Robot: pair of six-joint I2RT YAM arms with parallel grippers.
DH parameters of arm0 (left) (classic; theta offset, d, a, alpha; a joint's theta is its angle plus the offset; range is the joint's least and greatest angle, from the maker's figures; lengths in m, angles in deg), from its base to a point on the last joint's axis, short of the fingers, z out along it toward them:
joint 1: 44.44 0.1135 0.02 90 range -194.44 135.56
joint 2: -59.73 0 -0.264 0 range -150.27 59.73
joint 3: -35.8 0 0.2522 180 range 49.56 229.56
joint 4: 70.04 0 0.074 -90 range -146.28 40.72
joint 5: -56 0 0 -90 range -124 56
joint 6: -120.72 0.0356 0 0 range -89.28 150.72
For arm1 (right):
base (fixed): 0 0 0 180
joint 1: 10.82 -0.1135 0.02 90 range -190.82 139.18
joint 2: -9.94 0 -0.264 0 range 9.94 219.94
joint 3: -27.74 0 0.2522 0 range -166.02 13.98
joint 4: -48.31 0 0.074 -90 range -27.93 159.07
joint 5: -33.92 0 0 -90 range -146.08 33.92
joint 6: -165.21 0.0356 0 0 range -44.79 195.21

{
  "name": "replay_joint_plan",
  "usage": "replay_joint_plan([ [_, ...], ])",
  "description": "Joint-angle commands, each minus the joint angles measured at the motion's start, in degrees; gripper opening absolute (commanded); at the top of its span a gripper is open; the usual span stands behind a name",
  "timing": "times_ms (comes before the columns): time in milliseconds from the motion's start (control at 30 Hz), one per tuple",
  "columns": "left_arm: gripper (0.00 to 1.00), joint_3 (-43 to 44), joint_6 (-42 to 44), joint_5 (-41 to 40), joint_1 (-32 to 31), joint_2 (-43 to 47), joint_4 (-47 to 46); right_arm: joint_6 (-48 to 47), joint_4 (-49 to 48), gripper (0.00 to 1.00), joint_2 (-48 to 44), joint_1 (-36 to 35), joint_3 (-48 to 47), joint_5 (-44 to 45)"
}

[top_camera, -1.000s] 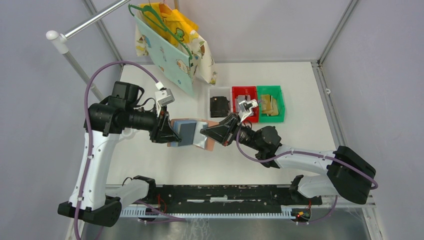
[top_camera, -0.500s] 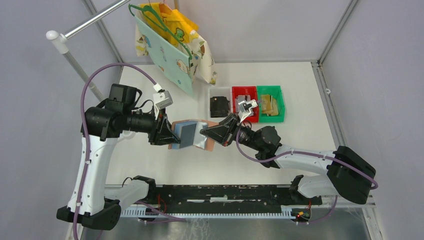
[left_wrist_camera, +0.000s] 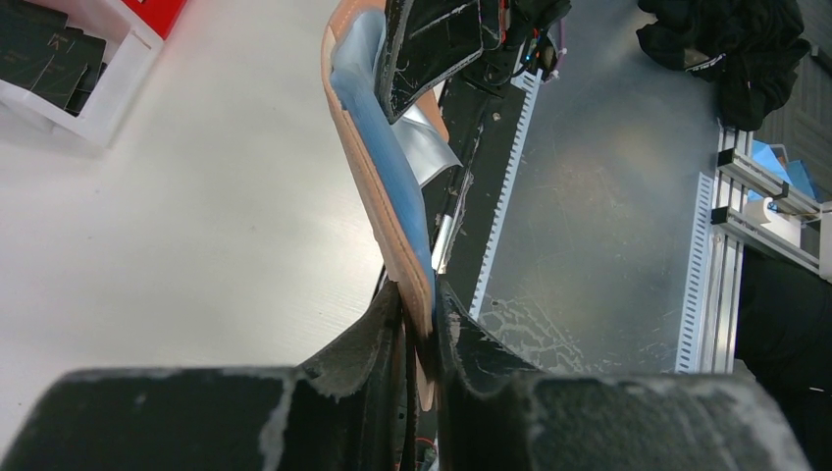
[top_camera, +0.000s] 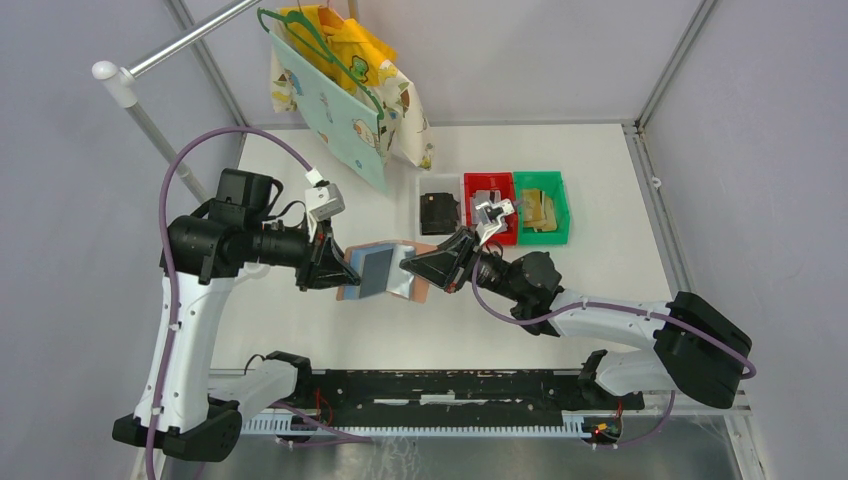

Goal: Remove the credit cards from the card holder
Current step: Remove the storage box from the card holder.

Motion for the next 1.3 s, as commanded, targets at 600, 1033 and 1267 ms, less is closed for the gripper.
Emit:
replay_joint_plan([
  [600,0.16,-0.18,0.3,4.17,-0.07,1.14,-3.46,2.52,-8.84,0.0,3.99,-1.74,-4.24,-1.88],
  [1033,0.31,-5.57,-11.03,-6.45,-0.09,4.69,-17.3,3.85,-13.1,0.0,2.44,-1.82,-2.7,-2.49],
  [1267,0.36,-5.08,-10.1,-4.67,-0.07,4.5,-15.79,7.22,-19.18,0.0,3.49,-1.82,-2.05,-3.03],
])
